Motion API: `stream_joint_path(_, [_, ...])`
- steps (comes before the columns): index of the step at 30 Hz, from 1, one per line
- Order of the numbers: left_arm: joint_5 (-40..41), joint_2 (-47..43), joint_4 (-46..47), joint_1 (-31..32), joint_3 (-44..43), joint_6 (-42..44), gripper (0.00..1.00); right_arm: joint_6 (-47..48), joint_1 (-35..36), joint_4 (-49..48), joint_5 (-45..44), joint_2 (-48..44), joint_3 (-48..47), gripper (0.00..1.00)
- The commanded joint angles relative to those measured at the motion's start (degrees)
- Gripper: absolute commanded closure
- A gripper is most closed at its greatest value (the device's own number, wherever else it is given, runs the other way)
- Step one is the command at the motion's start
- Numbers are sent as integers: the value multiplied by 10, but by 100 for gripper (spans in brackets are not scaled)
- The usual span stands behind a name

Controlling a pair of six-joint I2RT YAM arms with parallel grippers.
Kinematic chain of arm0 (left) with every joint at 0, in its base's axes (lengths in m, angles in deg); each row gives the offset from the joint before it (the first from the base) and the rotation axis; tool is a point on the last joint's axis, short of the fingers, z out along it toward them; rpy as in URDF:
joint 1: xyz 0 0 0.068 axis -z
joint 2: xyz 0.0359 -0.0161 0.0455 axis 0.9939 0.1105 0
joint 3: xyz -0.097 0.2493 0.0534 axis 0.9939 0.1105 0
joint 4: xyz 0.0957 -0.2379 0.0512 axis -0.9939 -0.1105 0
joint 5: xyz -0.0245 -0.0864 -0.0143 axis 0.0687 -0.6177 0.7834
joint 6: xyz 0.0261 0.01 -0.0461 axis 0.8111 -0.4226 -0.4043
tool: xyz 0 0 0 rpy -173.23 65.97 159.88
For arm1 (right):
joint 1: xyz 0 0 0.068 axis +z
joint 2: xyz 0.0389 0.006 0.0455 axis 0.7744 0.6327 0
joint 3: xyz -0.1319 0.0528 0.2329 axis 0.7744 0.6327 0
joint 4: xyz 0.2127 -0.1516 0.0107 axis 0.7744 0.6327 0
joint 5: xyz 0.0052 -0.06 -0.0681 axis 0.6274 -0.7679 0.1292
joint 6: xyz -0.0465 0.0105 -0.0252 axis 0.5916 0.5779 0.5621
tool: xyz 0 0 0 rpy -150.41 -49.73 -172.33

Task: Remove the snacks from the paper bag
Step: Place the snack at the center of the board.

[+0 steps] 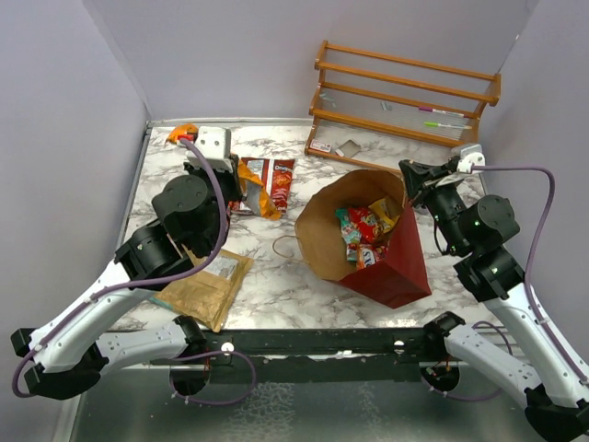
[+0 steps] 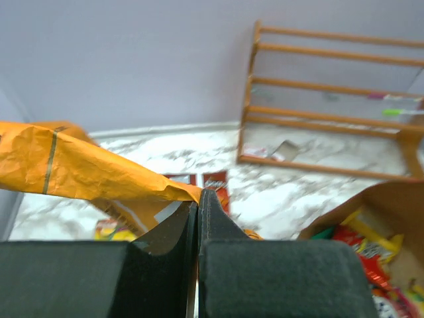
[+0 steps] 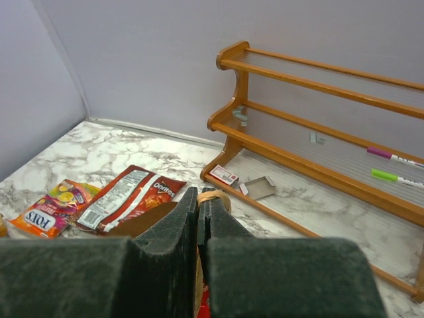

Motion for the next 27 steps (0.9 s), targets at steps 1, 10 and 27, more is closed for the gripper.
stream_joint_path(1, [68,-40,-15,-13,53,-21,100,11,1,-27,-12,-6,4,98])
stream_joint_path(10, [-102,-41,-70,-211,129,-103,100,18,0,-18,-17,-11,1,98])
stream_joint_path(27, [-337,-1,-91,-443,209,-184,100,26,0,-17,-18,-8,3,98])
